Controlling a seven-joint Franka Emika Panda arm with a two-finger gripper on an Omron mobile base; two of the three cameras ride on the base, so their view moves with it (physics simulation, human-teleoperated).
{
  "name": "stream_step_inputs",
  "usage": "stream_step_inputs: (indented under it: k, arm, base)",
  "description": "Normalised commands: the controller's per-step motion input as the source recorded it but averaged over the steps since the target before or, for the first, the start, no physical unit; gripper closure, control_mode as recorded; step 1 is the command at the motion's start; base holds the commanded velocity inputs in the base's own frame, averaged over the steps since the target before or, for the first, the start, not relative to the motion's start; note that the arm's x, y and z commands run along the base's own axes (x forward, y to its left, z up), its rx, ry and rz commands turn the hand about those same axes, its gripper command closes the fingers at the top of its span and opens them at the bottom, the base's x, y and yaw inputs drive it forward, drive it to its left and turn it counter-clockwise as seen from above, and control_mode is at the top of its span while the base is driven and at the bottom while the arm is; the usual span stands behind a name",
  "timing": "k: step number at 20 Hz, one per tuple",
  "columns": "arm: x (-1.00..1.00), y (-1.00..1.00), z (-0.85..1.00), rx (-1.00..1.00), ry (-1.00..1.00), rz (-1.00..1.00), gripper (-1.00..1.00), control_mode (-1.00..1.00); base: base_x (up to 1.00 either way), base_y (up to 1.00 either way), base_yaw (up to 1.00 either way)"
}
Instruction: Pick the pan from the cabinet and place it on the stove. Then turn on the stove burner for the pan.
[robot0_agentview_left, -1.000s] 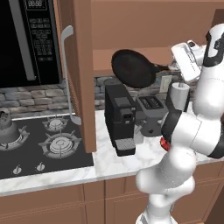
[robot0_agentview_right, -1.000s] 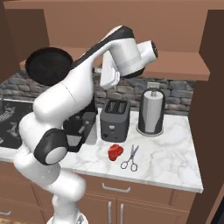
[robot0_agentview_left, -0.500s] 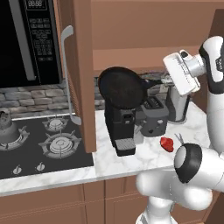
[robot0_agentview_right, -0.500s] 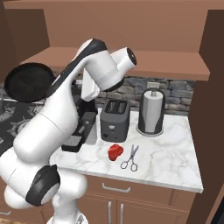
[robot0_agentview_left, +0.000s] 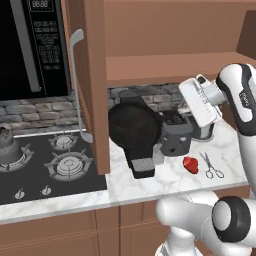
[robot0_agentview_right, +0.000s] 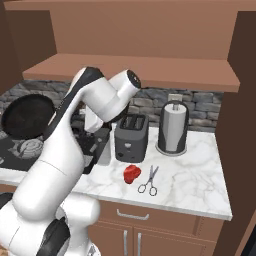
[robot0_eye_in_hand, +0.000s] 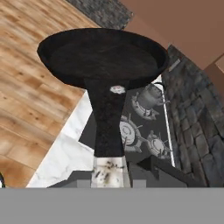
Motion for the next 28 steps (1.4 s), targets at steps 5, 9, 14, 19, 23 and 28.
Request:
stream_step_inputs:
  k: [5, 9, 14, 19, 23, 28]
  arm:
    - [-0.26, 0.33, -0.45, -0.03, 0.01, 0.0, 1.0, -1.0]
    - [-0.1, 0.5, -0.4, -0.01, 0.06, 0.0, 1.0, -1.0]
    - [-0.02, 0.6, -0.36, -0.01, 0.09, 0.0, 1.0, -1.0]
    - [0.0, 0.52, -0.35, -0.03, 0.1, 0.0, 1.0, -1.0]
    - [0.03, 0.57, -0.29, -0.05, 0.08, -0.02, 1.0, -1.0]
    - [0.08, 0.3, -0.15, -0.03, 0.03, -0.02, 1.0, -1.0]
  base:
    - [0.0, 0.0, 0.0]
    - [0.0, 0.0, 0.0]
    - [0.0, 0.0, 0.0]
    - [0.0, 0.0, 0.0]
    - [0.0, 0.0, 0.0]
    - [0.0, 0.0, 0.0]
